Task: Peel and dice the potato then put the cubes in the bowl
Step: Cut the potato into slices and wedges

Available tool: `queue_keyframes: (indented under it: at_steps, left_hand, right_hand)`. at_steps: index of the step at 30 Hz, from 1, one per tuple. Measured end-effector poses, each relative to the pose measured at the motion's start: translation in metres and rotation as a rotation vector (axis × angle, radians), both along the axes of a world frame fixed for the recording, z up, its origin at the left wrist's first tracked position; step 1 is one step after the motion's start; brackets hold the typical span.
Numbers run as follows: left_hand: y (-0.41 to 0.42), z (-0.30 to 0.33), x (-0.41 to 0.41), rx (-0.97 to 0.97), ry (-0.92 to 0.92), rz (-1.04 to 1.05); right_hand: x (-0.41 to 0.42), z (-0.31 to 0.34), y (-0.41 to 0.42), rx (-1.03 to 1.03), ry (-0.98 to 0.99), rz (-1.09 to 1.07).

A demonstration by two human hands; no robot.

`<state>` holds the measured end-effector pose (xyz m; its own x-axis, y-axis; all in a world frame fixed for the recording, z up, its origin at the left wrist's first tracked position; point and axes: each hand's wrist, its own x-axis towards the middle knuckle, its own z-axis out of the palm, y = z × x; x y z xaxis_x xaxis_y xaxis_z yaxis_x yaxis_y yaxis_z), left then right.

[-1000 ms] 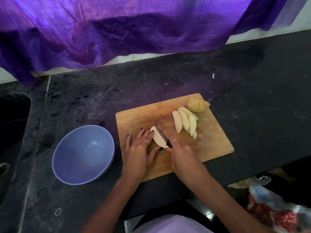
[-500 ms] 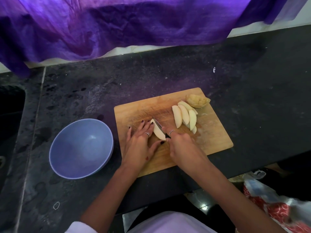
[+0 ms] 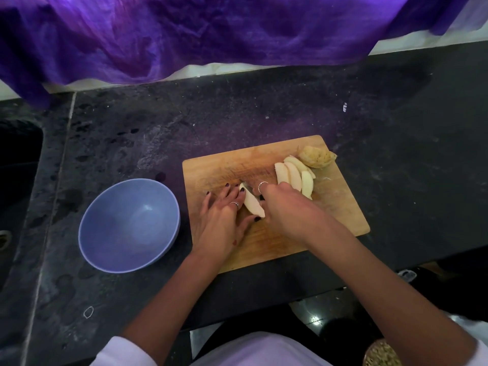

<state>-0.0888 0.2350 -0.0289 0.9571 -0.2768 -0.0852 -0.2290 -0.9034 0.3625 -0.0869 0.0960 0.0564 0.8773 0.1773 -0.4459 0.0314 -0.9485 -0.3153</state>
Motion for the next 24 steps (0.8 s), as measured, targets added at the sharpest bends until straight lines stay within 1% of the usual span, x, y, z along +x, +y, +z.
queue_keyframes:
  at_steps: [7, 10, 14, 18, 24]
  left_hand:
    - [0.000, 0.003, -0.002, 0.033, 0.010, 0.005]
    - [0.000, 0.002, -0.001, 0.055, 0.003, 0.002]
    - [-0.001, 0.002, -0.002, 0.065, -0.002, 0.007]
    - [-0.002, 0.003, -0.002, 0.077, -0.008, 0.013]
    - [-0.003, 0.004, -0.003, 0.082, -0.001, 0.024]
  right_hand:
    - [-0.014, 0.004, -0.003, -0.082, 0.022, 0.037]
    - [-0.027, 0.008, -0.009, -0.084, 0.045, 0.048]
    - [-0.042, 0.012, -0.017, -0.097, 0.134, 0.060]
    - [-0.056, 0.014, -0.026, -0.082, 0.167, 0.025]
    - [-0.079, 0.018, -0.033, -0.120, 0.150, 0.045]
